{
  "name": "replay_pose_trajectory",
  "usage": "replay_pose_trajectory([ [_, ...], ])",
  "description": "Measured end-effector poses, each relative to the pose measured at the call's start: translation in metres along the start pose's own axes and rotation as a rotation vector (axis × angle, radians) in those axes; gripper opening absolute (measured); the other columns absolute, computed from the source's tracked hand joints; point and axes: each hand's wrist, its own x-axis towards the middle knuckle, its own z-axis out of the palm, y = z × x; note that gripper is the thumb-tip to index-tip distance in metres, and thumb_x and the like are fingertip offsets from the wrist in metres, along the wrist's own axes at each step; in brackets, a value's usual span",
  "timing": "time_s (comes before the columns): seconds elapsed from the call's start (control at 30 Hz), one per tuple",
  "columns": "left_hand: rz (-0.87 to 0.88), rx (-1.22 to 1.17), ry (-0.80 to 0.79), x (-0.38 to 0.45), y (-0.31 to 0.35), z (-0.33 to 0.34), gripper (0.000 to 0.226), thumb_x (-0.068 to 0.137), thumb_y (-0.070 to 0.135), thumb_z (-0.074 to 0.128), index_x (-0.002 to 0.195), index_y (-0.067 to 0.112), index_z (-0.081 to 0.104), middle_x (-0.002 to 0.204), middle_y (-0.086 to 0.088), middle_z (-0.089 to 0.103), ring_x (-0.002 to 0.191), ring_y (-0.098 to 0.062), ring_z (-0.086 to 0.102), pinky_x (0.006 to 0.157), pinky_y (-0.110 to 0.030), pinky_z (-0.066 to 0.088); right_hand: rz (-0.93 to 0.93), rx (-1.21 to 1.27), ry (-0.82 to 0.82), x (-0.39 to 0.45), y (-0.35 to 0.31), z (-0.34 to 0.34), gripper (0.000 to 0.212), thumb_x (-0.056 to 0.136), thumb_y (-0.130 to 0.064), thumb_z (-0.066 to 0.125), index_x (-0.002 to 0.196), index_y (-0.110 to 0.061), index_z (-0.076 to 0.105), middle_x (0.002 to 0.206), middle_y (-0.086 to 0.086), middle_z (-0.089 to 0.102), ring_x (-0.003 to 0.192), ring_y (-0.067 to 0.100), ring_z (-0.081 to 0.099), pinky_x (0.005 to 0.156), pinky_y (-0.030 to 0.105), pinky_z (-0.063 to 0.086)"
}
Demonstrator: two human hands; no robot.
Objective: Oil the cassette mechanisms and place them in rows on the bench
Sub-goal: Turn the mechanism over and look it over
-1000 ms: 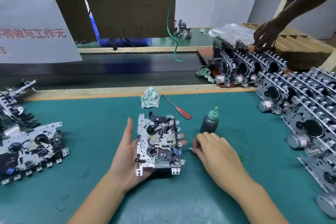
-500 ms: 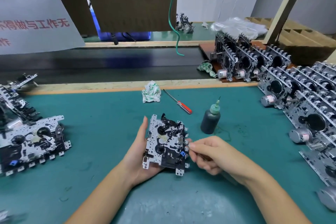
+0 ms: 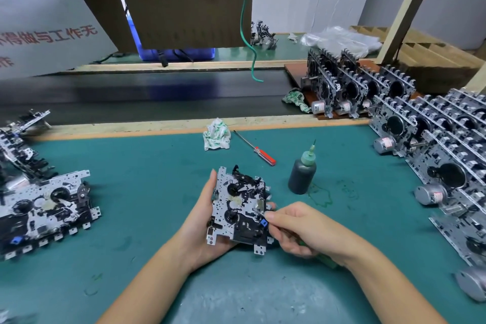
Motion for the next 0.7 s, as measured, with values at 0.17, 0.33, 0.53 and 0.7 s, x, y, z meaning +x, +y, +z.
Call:
replay_pose_trajectory([
  [0.17,0.007,-0.016,0.004,0.0006,-0.0006,0.0006,0.076,0.083,0.07,0.035,0.108,0.008,0.073,0.118,-0.019,0.065,0.104,-0.029,0.066,0.08,-0.035,0.056,0.004,-0.016,-0.012,-0.0001,0.0023,-0.0015,0.048,0.099,-0.033,0.04,0.055,-0.016,0.047,0.038,-0.003,0.042,0.033,0.01,0.034,0.035,0.017,0.024],
  [0.33,0.047,-0.047,0.011,0.0013,-0.0033,0.0011,0.076,0.084,0.067,0.032,0.104,0.007,0.074,0.113,-0.021,0.067,0.1,-0.03,0.068,0.075,-0.036,0.057,0.029,-0.04,-0.056,0.0015,-0.001,-0.0026,0.053,0.1,-0.037,0.037,0.051,-0.019,0.039,0.034,-0.003,0.036,0.028,0.009,0.029,0.033,0.017,0.022],
  [0.53,0.043,-0.05,0.046,0.0054,-0.0036,0.0033,0.072,0.086,0.065,0.033,0.095,0.009,0.077,0.11,-0.019,0.069,0.094,-0.029,0.07,0.066,-0.033,0.058,0.045,-0.089,-0.069,0.003,-0.0037,-0.0072,0.062,0.101,-0.039,0.036,0.042,-0.02,0.033,0.029,-0.001,0.024,0.026,0.009,0.016,0.033,0.016,0.016],
  [0.7,0.037,-0.035,0.073,0.0063,-0.0033,0.0043,0.07,0.09,0.064,0.032,0.09,0.012,0.078,0.107,-0.015,0.071,0.09,-0.026,0.071,0.064,-0.032,0.058,0.057,-0.196,-0.1,0.0036,-0.0049,-0.0096,0.063,0.101,-0.042,0.033,0.043,-0.018,0.028,0.029,-0.002,0.023,0.027,0.011,0.016,0.034,0.017,0.017],
])
